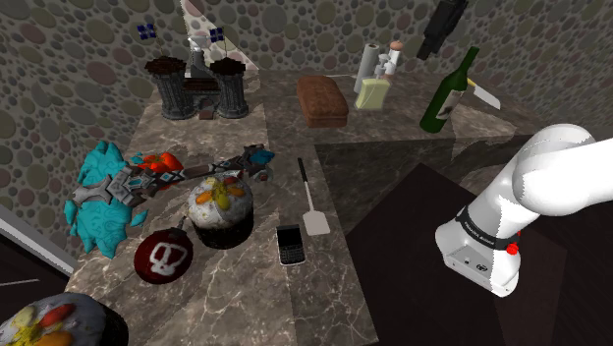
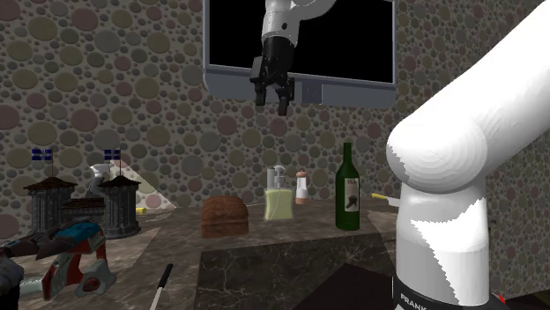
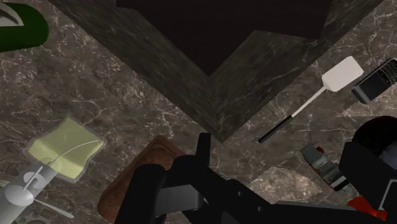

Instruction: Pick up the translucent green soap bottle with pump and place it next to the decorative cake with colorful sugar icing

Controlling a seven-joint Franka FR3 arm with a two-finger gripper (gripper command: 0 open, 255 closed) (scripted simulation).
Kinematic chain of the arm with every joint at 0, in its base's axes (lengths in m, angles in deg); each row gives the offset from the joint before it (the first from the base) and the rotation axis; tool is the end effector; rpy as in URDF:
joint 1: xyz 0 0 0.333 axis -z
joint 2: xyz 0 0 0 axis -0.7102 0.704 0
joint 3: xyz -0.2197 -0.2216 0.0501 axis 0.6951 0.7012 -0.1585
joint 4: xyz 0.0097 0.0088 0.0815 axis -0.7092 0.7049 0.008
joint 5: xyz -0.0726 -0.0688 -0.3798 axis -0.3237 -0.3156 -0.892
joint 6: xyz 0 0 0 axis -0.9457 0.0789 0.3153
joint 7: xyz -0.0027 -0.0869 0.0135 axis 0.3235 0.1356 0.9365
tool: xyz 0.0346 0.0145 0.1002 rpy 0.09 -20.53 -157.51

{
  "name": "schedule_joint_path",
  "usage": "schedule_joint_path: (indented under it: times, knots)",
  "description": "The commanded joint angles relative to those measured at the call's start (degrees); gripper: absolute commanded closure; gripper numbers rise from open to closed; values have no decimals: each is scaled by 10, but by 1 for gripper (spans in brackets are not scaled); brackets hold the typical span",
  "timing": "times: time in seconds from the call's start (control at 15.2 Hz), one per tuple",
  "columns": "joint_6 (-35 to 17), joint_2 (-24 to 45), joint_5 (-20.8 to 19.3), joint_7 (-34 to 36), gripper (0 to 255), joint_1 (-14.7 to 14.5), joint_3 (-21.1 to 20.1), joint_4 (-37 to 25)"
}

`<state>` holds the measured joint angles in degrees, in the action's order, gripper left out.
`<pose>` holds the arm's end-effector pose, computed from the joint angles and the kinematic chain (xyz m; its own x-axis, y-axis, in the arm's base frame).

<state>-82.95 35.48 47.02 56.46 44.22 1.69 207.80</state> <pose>0.3115 -0.0030 0.5939 0.9901 0.1206 0.0714 0.1265 -0.9884 -0.0843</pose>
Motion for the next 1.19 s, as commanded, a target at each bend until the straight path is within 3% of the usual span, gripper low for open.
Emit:
schedule_joint_path:
  times: [0.0,0.66,1.12]
  knots:
    - [0,0,0,0,0,0,0,0]
    - [-115,87,-57,-172,0,17,127,25]
    - [-194,200,-58,-299,0,12,218,-10]
